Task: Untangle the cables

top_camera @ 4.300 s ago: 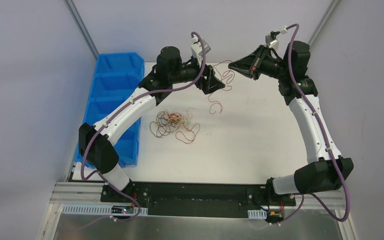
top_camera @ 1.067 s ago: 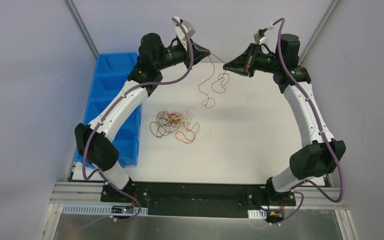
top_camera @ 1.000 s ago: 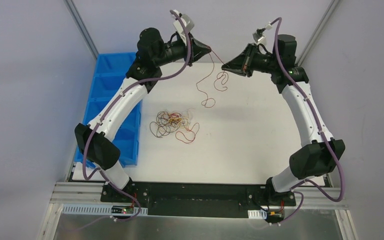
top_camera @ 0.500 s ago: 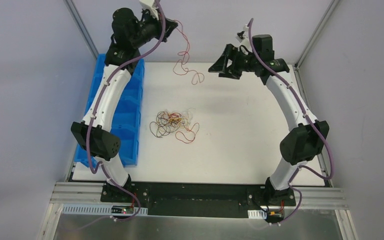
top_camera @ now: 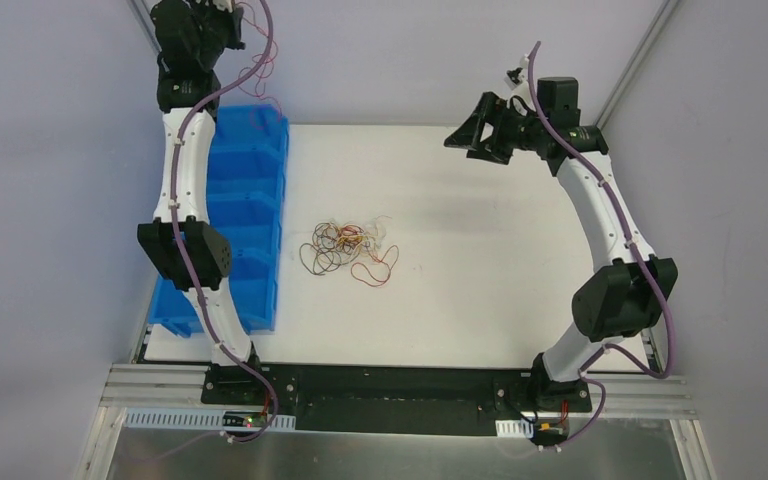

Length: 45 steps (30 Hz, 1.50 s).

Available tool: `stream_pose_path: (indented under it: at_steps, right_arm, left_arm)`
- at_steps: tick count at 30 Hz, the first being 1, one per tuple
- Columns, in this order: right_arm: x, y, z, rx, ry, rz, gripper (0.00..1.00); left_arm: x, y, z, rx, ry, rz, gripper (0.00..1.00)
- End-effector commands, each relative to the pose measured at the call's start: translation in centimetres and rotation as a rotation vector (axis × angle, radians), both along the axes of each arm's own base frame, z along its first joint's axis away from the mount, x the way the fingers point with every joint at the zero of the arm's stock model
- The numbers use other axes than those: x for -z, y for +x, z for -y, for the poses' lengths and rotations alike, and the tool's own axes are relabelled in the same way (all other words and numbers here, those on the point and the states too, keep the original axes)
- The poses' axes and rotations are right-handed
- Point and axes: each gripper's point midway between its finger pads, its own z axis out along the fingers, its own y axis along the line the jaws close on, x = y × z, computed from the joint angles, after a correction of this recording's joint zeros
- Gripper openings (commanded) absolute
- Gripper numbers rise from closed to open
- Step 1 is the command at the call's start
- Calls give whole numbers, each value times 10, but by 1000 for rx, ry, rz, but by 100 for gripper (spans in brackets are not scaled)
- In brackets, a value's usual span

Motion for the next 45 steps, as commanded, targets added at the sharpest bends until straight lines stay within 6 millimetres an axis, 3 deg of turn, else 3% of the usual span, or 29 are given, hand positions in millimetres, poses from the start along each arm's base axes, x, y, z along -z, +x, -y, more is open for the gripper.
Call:
stream_pose_path:
  at_steps: [1,5,10,17,21,24,25,27,30,34,38,45]
  right_arm:
    - [-9,-11,10,-14,-6,35,84]
    - [0,-13,13,-18,-13,8,84]
    - [10,-17,16,-32,-30,-16,84]
    - [23,-19,15,-63,-40,-55,84]
    - [31,-16,13,-78,-32,-77,84]
    - [36,-12,8,-93,-10,-101,84]
    - [38,-10,6,-100,-7,-107,84]
    - [43,-8,0,-116,-6,-128,84]
    - [58,-13,-16,-165,-19,-167,81]
    - [82,-19,-46,-235,-53,-199,79]
    - [101,-25,-73,-295,-85,-227,77]
    - [139,-60,-112,-396,-136,-275,74]
  left_arm:
    - [0,27,-60,-145,104,74,0]
    - [40,49,-97,-210,160,34,0]
    - [87,63,-146,-294,155,-44,0]
    - [140,55,-160,-299,165,-164,0]
    - [154,37,-151,-259,157,-217,14]
    - [164,27,-151,-260,182,-285,62]
    - [165,23,-154,-275,183,-311,69]
    - [163,11,-155,-285,176,-356,75]
    - [146,-15,-141,-249,143,-392,84]
    - [142,-65,-108,-150,45,-519,96]
    - [148,-126,-44,91,-153,-650,99]
    - [222,-216,60,387,-329,-1063,99]
